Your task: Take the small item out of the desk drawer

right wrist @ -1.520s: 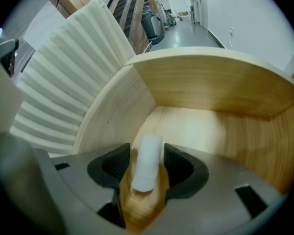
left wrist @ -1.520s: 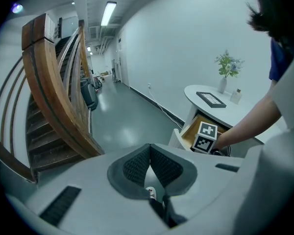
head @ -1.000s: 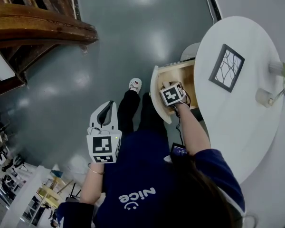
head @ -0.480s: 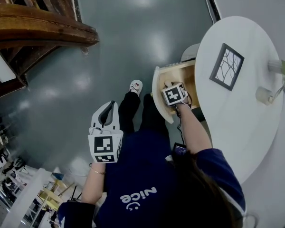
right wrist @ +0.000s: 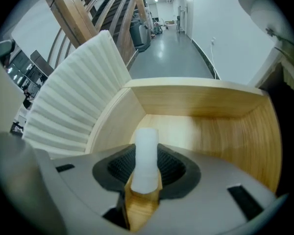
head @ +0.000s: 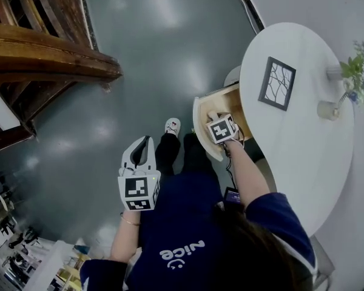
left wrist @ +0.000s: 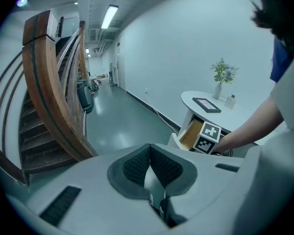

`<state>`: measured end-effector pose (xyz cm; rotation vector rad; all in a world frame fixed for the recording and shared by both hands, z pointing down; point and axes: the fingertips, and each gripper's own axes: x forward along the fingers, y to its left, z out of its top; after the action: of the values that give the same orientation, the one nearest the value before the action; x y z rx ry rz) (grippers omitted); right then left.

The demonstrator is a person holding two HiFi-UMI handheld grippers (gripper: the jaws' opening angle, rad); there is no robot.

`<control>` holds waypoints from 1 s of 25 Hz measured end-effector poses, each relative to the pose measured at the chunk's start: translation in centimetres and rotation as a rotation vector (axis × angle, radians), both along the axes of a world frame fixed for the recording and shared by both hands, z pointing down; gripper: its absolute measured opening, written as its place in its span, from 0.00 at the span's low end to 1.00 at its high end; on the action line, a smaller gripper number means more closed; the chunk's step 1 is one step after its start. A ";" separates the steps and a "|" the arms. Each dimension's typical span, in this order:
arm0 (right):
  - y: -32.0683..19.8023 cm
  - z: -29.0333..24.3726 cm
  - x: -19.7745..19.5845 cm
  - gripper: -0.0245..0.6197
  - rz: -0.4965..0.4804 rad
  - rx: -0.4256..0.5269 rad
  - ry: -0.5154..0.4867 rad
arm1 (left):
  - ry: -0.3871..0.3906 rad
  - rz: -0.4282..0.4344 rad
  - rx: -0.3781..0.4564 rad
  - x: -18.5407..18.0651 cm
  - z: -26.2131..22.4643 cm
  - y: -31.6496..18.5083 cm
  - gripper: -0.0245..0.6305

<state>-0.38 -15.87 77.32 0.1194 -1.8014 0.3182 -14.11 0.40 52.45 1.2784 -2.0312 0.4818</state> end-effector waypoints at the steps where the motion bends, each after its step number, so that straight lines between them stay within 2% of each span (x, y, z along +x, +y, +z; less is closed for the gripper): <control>1: 0.0 -0.4 0.3 0.25 0.014 0.004 0.008 | 0.001 0.003 0.007 -0.1 -0.1 0.0 0.04; 12: 0.2 -4.9 0.7 0.25 0.098 0.060 -0.071 | 0.006 0.067 0.063 -1.0 -0.8 -0.3 0.04; 15: 0.6 -6.0 1.4 0.25 0.164 0.060 -0.081 | 0.005 0.100 0.082 -0.9 -1.3 -0.8 0.04; 18: 1.0 -7.3 1.4 0.25 0.237 0.044 -0.123 | 0.000 0.132 0.099 -0.9 -1.8 -1.4 0.04; 21: 1.0 -9.1 1.2 0.25 0.249 0.068 -0.165 | 0.000 0.160 0.121 -0.8 -2.2 -2.1 0.04; 25: 0.9 -11.1 1.1 0.25 0.321 0.070 -0.249 | 0.021 0.193 0.140 -0.5 -2.2 -3.1 0.04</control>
<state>0.74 -14.93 66.19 0.4374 -2.0412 0.5153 -14.57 -2.69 50.25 1.5676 -1.9622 0.4175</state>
